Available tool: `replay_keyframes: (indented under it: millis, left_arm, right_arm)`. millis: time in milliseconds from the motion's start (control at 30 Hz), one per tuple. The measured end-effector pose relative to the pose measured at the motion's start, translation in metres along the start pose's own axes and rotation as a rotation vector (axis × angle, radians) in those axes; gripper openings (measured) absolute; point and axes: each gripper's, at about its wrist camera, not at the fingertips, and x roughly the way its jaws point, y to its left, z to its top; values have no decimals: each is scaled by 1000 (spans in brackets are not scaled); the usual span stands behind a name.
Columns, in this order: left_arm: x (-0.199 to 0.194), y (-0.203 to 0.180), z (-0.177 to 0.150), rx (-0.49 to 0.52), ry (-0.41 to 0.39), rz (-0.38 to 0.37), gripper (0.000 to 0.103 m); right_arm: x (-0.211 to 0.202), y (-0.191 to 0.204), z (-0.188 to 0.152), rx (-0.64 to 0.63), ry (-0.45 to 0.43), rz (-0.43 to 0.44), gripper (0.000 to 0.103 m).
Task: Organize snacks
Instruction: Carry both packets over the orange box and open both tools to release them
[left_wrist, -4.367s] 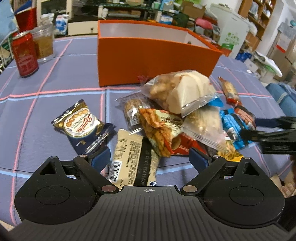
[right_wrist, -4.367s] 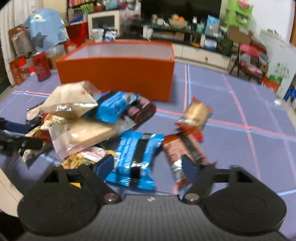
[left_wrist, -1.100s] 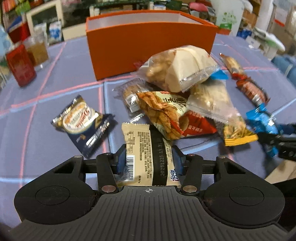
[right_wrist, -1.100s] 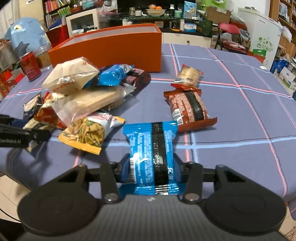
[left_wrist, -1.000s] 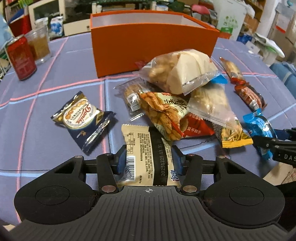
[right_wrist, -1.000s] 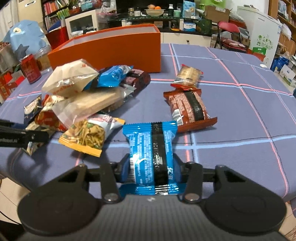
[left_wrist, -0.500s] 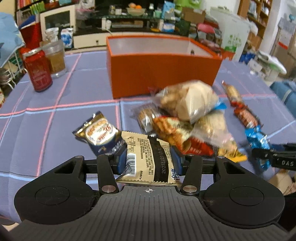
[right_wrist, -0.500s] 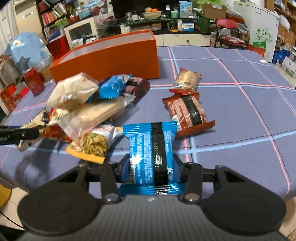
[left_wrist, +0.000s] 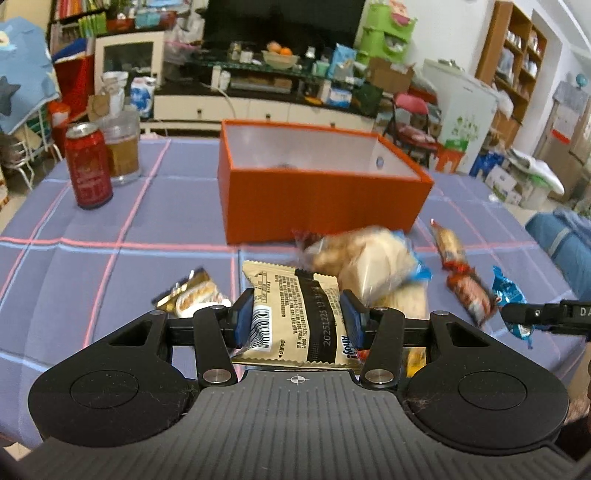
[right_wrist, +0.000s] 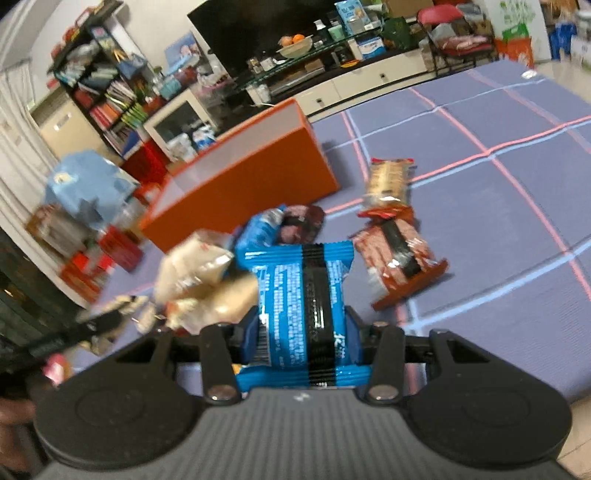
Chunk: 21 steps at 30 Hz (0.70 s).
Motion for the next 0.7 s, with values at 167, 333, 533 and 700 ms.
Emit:
replay_keyframes:
  millis: [167, 333, 533, 700]
  left_arm:
    - [-4, -9, 36, -29, -83, -14, 33]
    - [13, -17, 86, -14, -152, -7, 33]
    - [76, -15, 130, -25, -141, 90, 33]
    - [116, -13, 145, -17, -129, 141, 33]
  right_arm:
    - [-1, 29, 43, -108, -75, 3, 47]
    - [18, 66, 101, -229, -178, 13, 47]
    - [81, 86, 155, -271, -206, 3, 47]
    - [131, 97, 168, -338, -215, -75, 47]
